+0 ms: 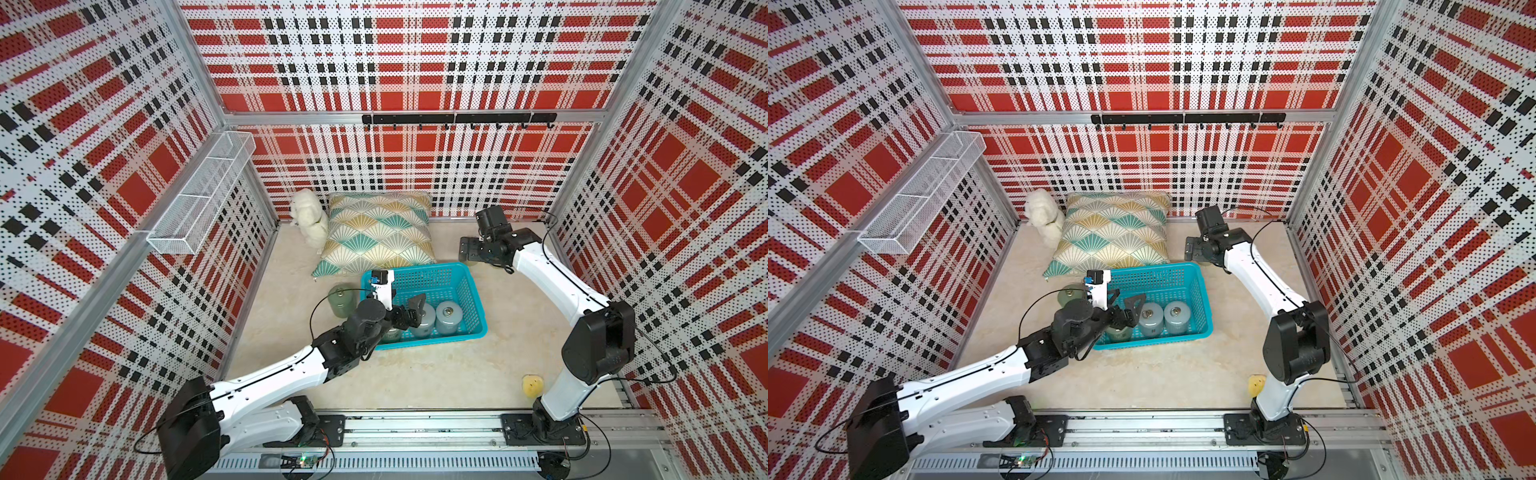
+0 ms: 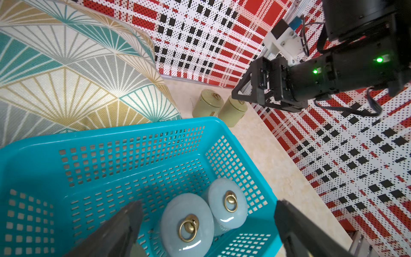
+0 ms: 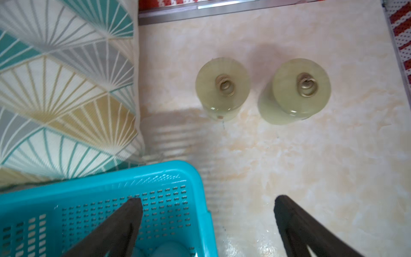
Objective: Take the tea canister out of the basket
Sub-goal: Pick up the tea canister from the basket.
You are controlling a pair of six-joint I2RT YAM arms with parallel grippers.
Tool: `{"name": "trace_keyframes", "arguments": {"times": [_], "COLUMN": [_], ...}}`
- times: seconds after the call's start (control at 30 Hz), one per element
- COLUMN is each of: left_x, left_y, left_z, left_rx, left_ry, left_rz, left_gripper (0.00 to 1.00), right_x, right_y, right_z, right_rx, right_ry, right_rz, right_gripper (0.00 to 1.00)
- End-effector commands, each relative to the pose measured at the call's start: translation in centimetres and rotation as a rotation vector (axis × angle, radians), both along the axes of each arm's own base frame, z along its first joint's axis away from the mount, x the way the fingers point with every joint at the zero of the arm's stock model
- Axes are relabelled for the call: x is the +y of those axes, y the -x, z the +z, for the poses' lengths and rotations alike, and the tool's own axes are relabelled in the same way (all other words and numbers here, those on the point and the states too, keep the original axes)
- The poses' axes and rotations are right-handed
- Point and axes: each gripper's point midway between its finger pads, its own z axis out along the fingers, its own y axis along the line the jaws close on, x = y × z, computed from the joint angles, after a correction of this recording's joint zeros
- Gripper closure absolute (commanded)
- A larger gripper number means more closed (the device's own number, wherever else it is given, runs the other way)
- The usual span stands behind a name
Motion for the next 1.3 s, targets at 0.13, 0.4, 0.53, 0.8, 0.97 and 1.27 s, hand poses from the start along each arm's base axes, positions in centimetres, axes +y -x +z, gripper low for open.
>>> {"name": "trace_keyframes", "arguments": {"times": [0.13,0.4,0.53,0.8,0.97,1.27], "left_x": [2.4,1.7,1.5,1.8,1.8,1.0], "left_y": [1.3,3.2,3.4,3.4,3.4,4.0], "left_z": [-2.1,-1.8,-2.2,-2.1,-1.9,-2.3], "left_rx": [0.073,0.051,0.058,0.054,0.048,0.060], "left_ry": [0.005,-0.006,-0.029,-0.037,-0.034,-0.032], "left_rz": [0.055,0.003,-0.005,0.002,-0.003,-0.056], "left_gripper": [0.00,0.01,0.01,0.01,0.01,0.01], "right_x": [3.7,5.6,6.5,7.4,7.1,7.6], "right_y": [5.1,10.3,12.2,14.5,14.8,14.6], "right_z": [-1.2,-6.1,-7.8,-10.0,-11.4,-13.6], "right_rx": [0.058,0.216,0.269,0.334,0.375,0.433], "right_ry": [0.065,0.070,0.063,0.117,0.147,0.170], "right_rz": [0.152,0.245,0.275,0.311,0.314,0.328], "right_gripper": [0.00,0.02,0.03,0.03,0.03,0.02]}}
